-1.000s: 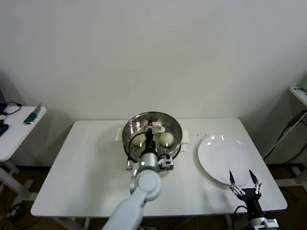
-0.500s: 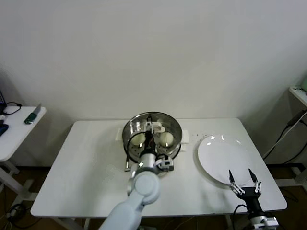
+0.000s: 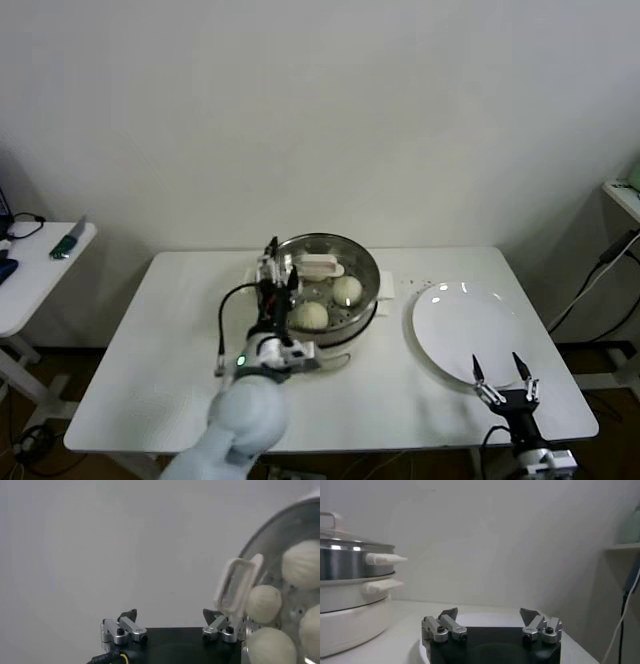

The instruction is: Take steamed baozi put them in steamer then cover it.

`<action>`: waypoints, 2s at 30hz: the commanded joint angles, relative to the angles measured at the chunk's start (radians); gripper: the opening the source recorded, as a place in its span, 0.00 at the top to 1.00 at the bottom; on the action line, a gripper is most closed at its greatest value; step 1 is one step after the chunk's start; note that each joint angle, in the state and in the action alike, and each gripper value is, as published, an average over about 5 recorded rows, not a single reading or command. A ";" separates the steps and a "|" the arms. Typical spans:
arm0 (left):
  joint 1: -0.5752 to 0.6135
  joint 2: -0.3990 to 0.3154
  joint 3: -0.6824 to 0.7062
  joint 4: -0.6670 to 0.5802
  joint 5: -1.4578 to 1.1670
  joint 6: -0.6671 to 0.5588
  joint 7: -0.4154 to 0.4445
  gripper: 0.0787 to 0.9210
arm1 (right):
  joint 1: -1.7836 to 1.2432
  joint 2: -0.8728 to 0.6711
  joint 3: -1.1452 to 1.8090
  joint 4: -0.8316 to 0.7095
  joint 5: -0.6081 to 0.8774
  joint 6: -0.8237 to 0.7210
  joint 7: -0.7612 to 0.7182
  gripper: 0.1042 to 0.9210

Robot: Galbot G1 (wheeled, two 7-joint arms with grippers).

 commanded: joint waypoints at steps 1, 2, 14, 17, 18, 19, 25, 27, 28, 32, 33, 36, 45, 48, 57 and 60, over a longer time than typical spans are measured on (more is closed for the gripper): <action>0.195 0.141 -0.299 -0.195 -0.787 -0.245 -0.283 0.12 | 0.002 -0.006 -0.015 0.016 0.026 -0.019 0.053 0.12; 0.222 0.139 -0.332 -0.193 -0.841 -0.269 -0.283 0.12 | 0.004 -0.009 -0.015 0.017 0.027 -0.020 0.055 0.12; 0.466 0.055 -0.632 -0.087 -1.255 -0.467 -0.226 0.12 | 0.021 -0.019 -0.022 0.016 0.027 0.014 0.068 0.12; 0.504 0.042 -0.646 -0.039 -1.298 -0.517 -0.215 0.12 | 0.023 -0.021 -0.022 0.008 0.033 0.017 0.071 0.12; 0.516 0.040 -0.646 -0.022 -1.315 -0.534 -0.210 0.12 | 0.023 -0.022 -0.022 0.005 0.037 0.018 0.073 0.12; 0.528 0.038 -0.644 -0.005 -1.331 -0.552 -0.202 0.12 | 0.023 -0.023 -0.022 0.003 0.041 0.018 0.075 0.12; 0.552 0.043 -0.608 0.122 -1.385 -0.649 -0.162 0.12 | 0.025 -0.032 -0.030 -0.015 0.046 0.042 0.082 0.12; 0.539 0.042 -0.594 0.187 -1.385 -0.683 -0.162 0.12 | 0.026 -0.032 -0.033 -0.020 0.046 0.050 0.084 0.12; 0.533 0.041 -0.589 0.213 -1.384 -0.698 -0.162 0.12 | 0.027 -0.031 -0.033 -0.022 0.046 0.052 0.084 0.12; 0.513 0.028 -0.573 0.272 -1.387 -0.735 -0.162 0.12 | 0.027 -0.031 -0.033 -0.024 0.048 0.060 0.083 0.12; 0.510 0.024 -0.569 0.278 -1.385 -0.743 -0.161 0.12 | 0.026 -0.032 -0.034 -0.025 0.048 0.060 0.082 0.12; 0.504 0.014 -0.557 0.287 -1.382 -0.757 -0.158 0.12 | 0.026 -0.034 -0.037 -0.030 0.050 0.060 0.077 0.12; 0.506 -0.005 -0.532 0.280 -1.368 -0.784 -0.146 0.12 | 0.023 -0.040 -0.046 -0.041 0.075 0.045 0.062 0.12; 0.506 -0.012 -0.529 0.273 -1.361 -0.779 -0.142 0.12 | 0.024 -0.039 -0.047 -0.042 0.075 0.045 0.059 0.12; 0.507 -0.016 -0.523 0.269 -1.351 -0.788 -0.130 0.12 | 0.026 -0.035 -0.053 -0.048 0.073 0.047 0.057 0.12; 0.508 -0.017 -0.523 0.266 -1.349 -0.793 -0.122 0.12 | 0.029 -0.034 -0.056 -0.050 0.073 0.048 0.057 0.12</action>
